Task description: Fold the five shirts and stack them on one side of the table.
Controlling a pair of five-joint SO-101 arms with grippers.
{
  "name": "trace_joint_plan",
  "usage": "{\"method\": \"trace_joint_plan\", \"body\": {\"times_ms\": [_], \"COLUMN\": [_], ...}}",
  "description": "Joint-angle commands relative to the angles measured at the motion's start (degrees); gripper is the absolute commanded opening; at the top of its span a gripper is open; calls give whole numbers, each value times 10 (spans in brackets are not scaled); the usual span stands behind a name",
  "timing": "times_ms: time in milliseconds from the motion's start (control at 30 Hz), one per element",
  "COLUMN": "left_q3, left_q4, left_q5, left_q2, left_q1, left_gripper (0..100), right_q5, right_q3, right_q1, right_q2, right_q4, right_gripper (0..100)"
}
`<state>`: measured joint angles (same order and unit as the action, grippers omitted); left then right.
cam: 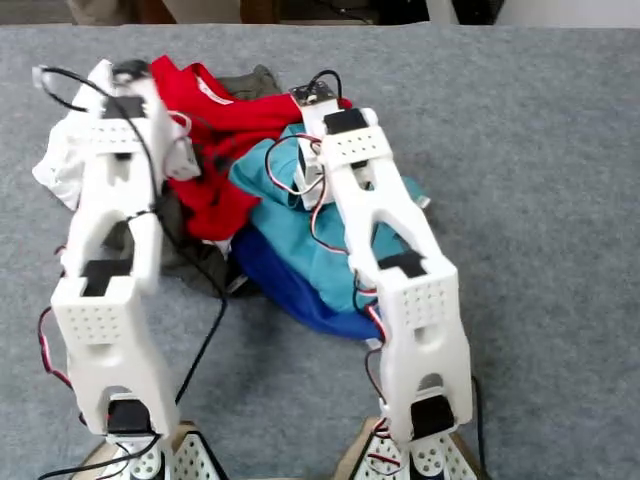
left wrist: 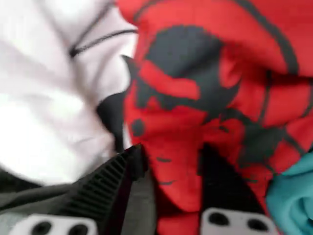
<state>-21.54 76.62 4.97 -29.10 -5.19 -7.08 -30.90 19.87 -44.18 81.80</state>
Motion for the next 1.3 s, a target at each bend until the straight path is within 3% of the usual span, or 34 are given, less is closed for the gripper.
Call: {"method": "trace_joint_plan", "body": {"times_ms": [0, 133, 467, 767, 967, 1133, 1267], "left_q3": [41, 66, 50, -19, -54, -67, -67], "left_q4": [-89, -155, -162, -162, -160, -157, -140], "left_q5": [3, -32, -33, -62, -82, -78, -77], "left_q2": [24, 24, 24, 24, 24, 24, 29], "left_q1": [21, 10, -106, -238, -287, -308, -301], "left_gripper": [48, 20, 19, 19, 19, 19, 22], "right_q5": [-1, -1, 32, 82, 120, 120, 120], "right_q3": [-72, -132, -291, -378, -412, -437, -436], "right_q1": [4, -25, -174, -286, -351, -374, -349], "right_q2": [-35, -69, -102, -105, -105, -105, -102], "right_q4": [16, 49, 140, 149, 146, 149, 150], "right_gripper": [144, 3, 6, 6, 6, 6, 11]}}
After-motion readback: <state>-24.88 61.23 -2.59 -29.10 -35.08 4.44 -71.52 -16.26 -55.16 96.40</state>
